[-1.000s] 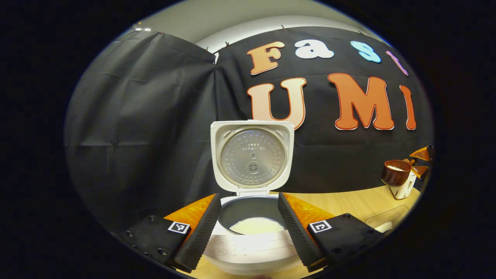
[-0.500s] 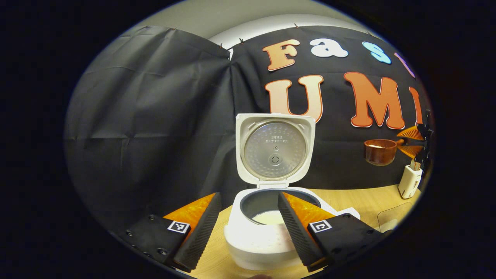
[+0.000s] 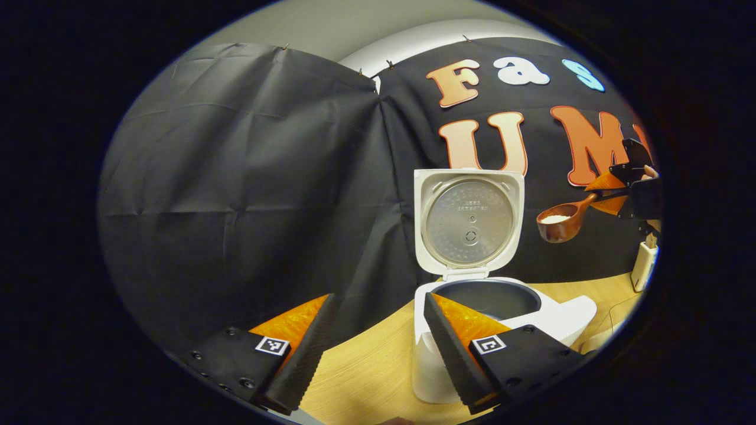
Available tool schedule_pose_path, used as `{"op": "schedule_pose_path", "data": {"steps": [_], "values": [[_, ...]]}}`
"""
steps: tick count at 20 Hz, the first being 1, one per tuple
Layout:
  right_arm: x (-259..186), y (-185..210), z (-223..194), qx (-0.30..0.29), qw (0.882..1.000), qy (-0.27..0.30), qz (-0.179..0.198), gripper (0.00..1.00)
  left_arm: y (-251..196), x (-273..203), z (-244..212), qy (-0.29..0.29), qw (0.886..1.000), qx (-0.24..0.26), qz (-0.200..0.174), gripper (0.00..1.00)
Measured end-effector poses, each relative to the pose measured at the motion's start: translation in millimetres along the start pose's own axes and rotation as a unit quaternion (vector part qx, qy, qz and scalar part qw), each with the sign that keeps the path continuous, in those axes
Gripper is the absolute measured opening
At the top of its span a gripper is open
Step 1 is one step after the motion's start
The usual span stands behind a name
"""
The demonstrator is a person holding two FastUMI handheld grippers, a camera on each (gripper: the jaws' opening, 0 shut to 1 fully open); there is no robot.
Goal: Close the left gripper, press the button to open the rice cooker; take a wooden spoon from the chopstick holder with the right hand, scoop a spoonful of rice and pour it into the rice cooker, then put the wooden spoon back into the chopstick holder.
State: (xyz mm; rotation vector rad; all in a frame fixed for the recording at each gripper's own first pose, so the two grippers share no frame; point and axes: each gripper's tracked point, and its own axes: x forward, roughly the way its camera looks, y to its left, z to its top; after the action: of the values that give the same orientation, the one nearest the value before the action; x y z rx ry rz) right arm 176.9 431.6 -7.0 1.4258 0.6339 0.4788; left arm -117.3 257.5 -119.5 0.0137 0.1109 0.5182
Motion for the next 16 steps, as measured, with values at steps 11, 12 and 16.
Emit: {"op": "schedule_pose_path", "data": {"steps": [11, 12, 16], "values": [[61, -21, -104, -0.260, 0.961, 0.085, -0.037, 0.09, 42, 6, -19, 0.005, 0.999, -0.009, 0.034, 0.94], [63, -21, -107, -0.279, 0.956, 0.086, -0.035, 0.09, 43, 7, -22, 0.009, 0.999, -0.010, 0.035, 0.94], [63, -10, -107, -0.342, 0.937, 0.064, -0.026, 0.09, 48, 7, -27, 0.015, 0.999, -0.013, 0.036, 0.96]]}}
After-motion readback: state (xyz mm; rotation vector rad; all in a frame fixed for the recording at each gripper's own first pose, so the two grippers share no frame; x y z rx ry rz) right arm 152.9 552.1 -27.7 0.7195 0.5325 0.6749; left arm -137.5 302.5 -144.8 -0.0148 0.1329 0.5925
